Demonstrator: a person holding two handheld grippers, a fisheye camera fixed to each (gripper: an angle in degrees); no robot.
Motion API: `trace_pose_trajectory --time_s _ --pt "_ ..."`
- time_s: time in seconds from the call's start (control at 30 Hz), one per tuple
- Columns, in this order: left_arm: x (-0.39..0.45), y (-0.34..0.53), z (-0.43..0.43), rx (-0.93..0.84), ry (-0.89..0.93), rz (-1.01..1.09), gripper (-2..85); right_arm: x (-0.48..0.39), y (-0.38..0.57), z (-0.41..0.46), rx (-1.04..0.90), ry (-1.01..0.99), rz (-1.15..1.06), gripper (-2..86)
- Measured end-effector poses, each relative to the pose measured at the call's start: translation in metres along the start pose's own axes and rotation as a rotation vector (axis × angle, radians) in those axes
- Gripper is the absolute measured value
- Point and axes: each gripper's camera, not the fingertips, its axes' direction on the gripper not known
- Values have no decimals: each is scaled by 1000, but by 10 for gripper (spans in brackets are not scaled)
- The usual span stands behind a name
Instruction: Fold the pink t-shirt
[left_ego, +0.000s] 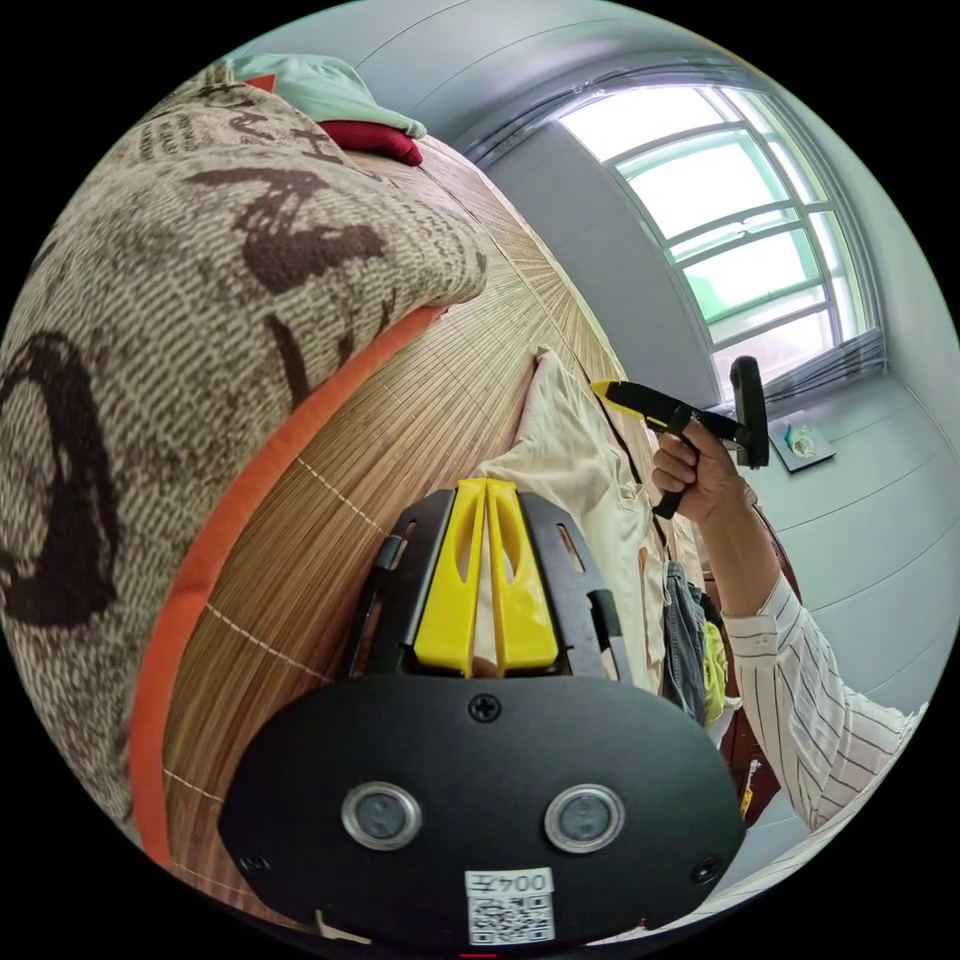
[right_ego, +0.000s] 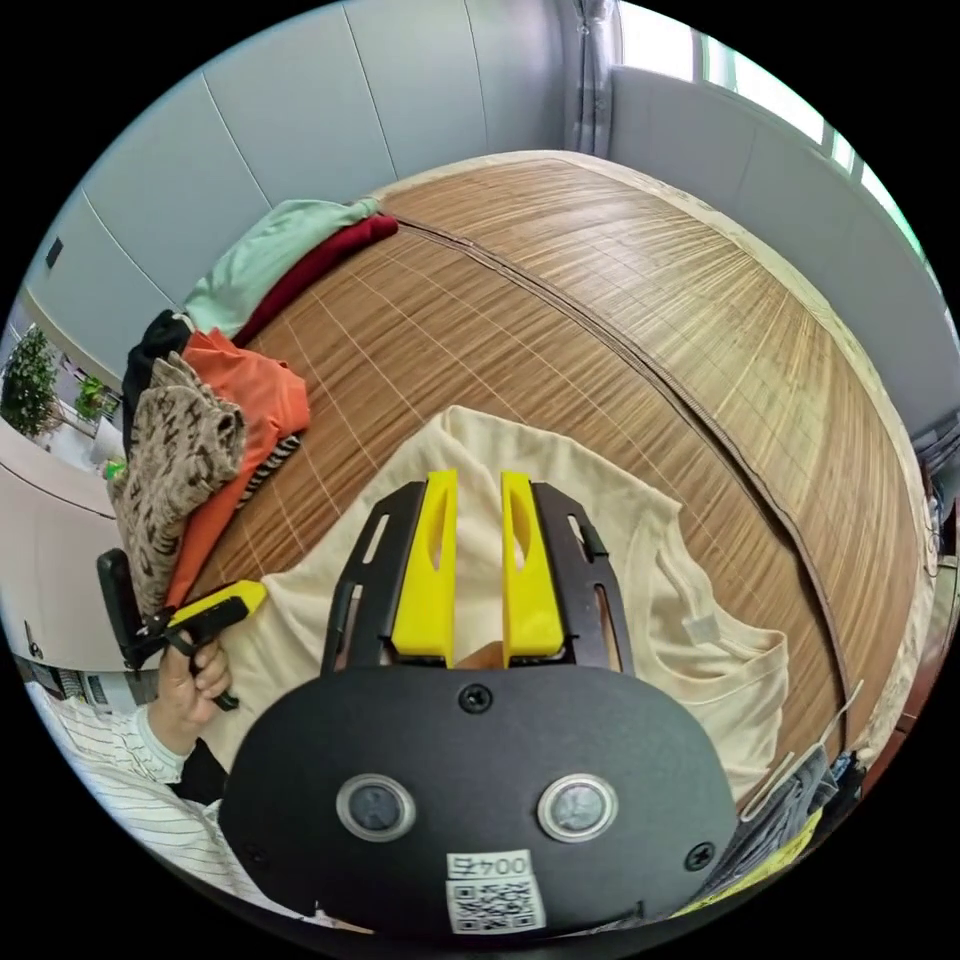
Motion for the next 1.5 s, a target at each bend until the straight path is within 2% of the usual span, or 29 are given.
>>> trace_pose_trajectory --time_s 0.13,0.27,0.37,0.57,1.03,1.17,1.27,1.4,1.5 --pt "-2 -2 0 -2 3 -1 2 -22 78 -16 59 -285 48 73" --pt "-4 -3 -1 1 11 -4 1 -60 180 -16 92 -140 100 101" --pt "-6 -3 -2 5 13 -5 1 -97 208 -14 145 -35 48 109" --pt "-9 -6 -3 9 17 -10 1 -125 206 1 129 77 24 89" --pt "-14 -15 -4 5 20 -12 1 -134 211 -18 187 80 -28 26" --pt "-16 -18 -4 5 23 -14 1 -138 221 -6 81 70 -57 35" --pt "-16 -20 -5 6 18 -11 1 -133 222 -21 107 33 -37 56" --pt "-17 -23 -6 7 22 -12 1 -122 204 -40 237 71 23 51" --pt "-20 -25 -7 7 32 -16 1 -119 166 -17 109 -9 -45 50"
